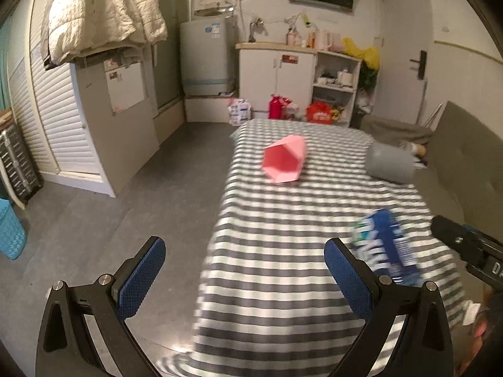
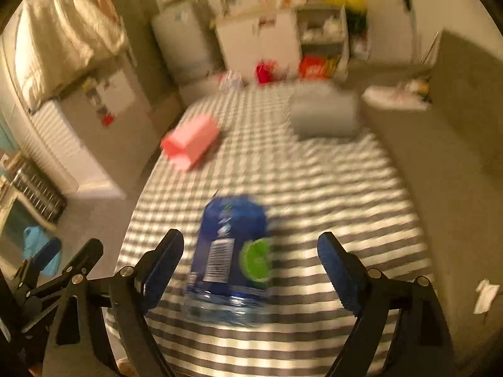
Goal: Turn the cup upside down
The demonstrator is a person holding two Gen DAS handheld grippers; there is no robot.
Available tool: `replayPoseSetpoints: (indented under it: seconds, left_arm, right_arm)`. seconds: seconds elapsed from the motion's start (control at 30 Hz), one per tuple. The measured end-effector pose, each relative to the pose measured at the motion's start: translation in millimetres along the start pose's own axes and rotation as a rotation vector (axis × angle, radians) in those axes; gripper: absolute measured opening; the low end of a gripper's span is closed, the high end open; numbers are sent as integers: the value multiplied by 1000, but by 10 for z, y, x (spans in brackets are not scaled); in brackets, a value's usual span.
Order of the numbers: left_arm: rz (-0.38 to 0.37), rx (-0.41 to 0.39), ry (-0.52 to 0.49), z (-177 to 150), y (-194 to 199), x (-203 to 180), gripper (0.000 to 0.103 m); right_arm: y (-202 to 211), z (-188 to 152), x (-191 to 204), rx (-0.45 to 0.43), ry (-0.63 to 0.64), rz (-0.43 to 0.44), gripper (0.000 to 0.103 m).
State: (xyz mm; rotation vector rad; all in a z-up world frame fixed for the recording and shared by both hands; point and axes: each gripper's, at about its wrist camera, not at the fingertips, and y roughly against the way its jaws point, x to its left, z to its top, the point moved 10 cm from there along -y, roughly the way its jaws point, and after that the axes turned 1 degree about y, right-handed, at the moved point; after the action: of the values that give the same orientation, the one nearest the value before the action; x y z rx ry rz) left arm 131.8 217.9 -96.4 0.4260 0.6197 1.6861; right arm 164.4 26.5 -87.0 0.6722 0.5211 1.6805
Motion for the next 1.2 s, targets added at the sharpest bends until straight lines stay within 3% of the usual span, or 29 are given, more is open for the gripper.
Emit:
replayPoseSetpoints:
  seconds: [0.17, 0.47, 0.67, 0.87, 0.9, 0.93, 1.2]
  left_arm:
    - [-95, 16, -20, -111, 111, -472, 103]
    - [-210, 73, -113, -330, 61, -1132, 103]
    - [-266, 182, -56, -546, -258, -1287, 102]
    - [-308, 242, -40, -689, -441, -1362, 101]
    - [-325, 247, -34, -696, -447, -1371, 92]
    - [-339, 256, -34, -703, -457, -1391, 76]
    - [-357, 239, -129, -530, -262, -1410, 75]
  right_arm:
    - [552, -146, -434, -157, -40, -130, 90]
    - [706, -308, -1048, -188, -220, -221, 90]
    - [630, -336, -1143, -181, -242, -211, 90]
    - [515, -348, -1115, -159, -242, -195, 90]
    - [501, -344, -1101, -156, -241, -190, 90]
    - [483, -335, -1080, -151, -237, -180, 90]
    - [461, -327, -1029, -158, -217, -163, 90]
